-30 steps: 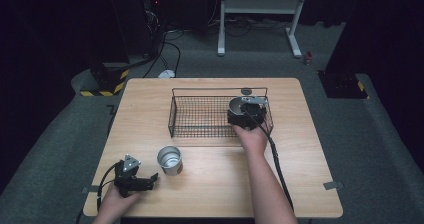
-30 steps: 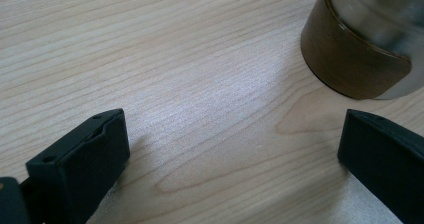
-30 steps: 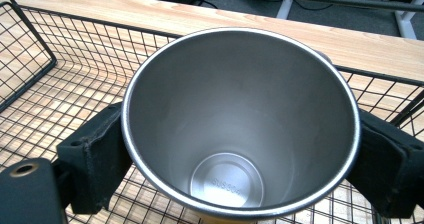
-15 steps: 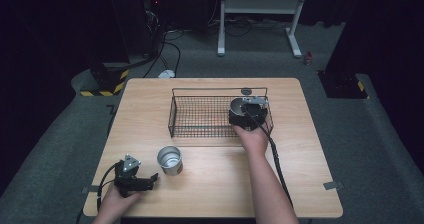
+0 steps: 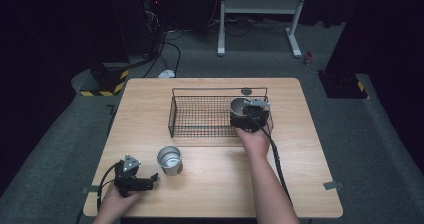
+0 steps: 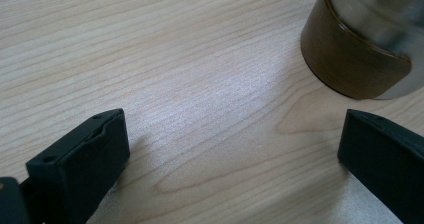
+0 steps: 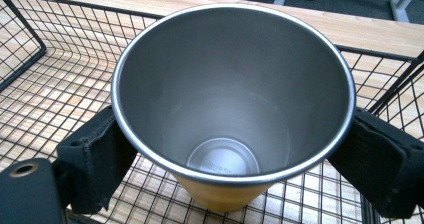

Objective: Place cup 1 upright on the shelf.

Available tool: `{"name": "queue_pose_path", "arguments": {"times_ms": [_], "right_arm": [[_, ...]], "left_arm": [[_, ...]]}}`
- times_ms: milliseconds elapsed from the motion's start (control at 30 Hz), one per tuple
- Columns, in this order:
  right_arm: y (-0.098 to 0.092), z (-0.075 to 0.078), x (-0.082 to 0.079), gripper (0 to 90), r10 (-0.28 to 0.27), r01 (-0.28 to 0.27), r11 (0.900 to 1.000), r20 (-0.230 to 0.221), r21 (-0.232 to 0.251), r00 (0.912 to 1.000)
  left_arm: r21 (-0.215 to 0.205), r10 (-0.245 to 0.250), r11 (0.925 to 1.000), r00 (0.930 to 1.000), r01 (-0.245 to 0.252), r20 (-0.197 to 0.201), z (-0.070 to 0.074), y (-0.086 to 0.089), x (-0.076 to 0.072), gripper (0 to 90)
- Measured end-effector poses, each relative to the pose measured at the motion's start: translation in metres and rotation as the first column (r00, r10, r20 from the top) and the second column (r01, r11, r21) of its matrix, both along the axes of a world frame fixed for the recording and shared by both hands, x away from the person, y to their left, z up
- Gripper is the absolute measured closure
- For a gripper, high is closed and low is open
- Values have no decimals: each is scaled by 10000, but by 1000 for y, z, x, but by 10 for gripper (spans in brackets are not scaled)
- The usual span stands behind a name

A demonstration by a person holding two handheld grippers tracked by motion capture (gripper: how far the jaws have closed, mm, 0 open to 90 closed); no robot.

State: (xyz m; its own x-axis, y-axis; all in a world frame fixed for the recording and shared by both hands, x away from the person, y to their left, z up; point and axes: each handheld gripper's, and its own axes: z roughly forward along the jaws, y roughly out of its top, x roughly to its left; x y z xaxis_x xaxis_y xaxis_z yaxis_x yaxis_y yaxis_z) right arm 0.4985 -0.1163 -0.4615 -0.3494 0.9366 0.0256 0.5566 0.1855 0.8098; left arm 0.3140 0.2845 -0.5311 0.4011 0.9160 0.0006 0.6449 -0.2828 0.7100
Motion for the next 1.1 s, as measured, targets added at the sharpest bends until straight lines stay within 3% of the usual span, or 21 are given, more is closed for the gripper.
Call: {"name": "queue_pose_path", "arguments": {"times_ms": [467, 800, 1100], "right_arm": [[0, 2, -14, 89, 187, -185, 9997, 96, -167, 9998], [-6, 5, -34, 89, 380, -380, 9993, 172, 14, 9991], [-6, 15, -58, 89, 713, -725, 9972, 598, 174, 9957]], "left_arm": [[37, -24, 10000, 10000, 24, 12, 0, 0, 0, 5], [43, -36, 10000, 10000, 36, 22, 0, 0, 0, 5], [49, -31, 10000, 10000, 31, 21, 0, 0, 0, 5]]}}
